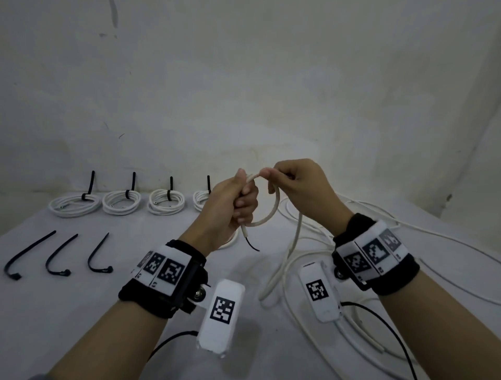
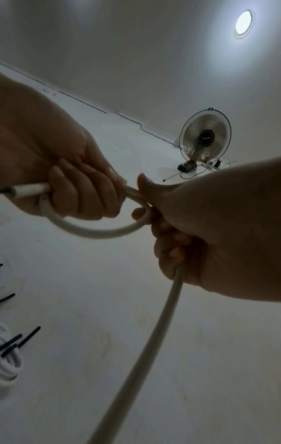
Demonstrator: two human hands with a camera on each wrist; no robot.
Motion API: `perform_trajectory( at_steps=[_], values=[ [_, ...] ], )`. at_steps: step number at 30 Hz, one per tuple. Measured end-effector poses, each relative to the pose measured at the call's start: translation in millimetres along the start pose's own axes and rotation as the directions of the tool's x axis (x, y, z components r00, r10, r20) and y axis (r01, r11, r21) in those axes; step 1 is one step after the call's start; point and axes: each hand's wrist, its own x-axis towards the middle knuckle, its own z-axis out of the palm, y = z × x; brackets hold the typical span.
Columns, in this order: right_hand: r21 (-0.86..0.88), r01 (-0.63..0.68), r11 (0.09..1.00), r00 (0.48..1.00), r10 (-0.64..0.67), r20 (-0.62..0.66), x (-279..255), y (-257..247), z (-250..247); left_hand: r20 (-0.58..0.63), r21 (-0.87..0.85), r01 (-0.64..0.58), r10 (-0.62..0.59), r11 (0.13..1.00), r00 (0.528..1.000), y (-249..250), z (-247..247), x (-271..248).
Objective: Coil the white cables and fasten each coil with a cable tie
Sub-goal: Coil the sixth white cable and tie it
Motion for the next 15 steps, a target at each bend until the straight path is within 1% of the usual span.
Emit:
perform_trajectory(
  at_steps=[2,4,5,6,8,10,11,13,15],
  values=[
    [0.182,-0.105,0.978,0.994,0.1,0.035,-3,8,-1,-0.027,-0.157,-0.014,0.009,0.988,1.0,3,-7,2],
    [0.375,-0.236,0.896,0.97,0.193,0.149,-13,20,-5,-0.059,-0.312,-0.053,0.036,0.949,0.998,8,-17,4],
    [0.423,-0.291,0.858,0.952,0.216,0.217,-19,27,-7,-0.082,-0.365,-0.081,0.055,0.928,0.995,12,-22,5],
    [0.431,-0.329,0.84,0.935,0.226,0.273,-27,35,-8,-0.11,-0.398,-0.113,0.075,0.91,0.991,17,-27,5],
    [0.37,-0.358,0.857,0.912,0.238,0.333,-41,48,-11,-0.162,-0.434,-0.165,0.103,0.886,0.981,25,-36,6],
    [0.256,-0.307,0.917,0.919,0.215,0.331,-50,55,-14,-0.195,-0.441,-0.193,0.116,0.876,0.974,29,-41,7],
    [0.179,-0.257,0.95,0.928,0.19,0.321,-53,56,-15,-0.205,-0.437,-0.2,0.119,0.877,0.971,29,-43,8],
    [-0.036,-0.136,0.99,0.94,0.141,0.31,-56,53,-17,-0.212,-0.425,-0.203,0.12,0.882,0.97,27,-41,9],
    [-0.257,0.011,0.966,0.941,0.076,0.329,-56,46,-15,-0.21,-0.412,-0.204,0.125,0.888,0.97,25,-36,10]
  ],
)
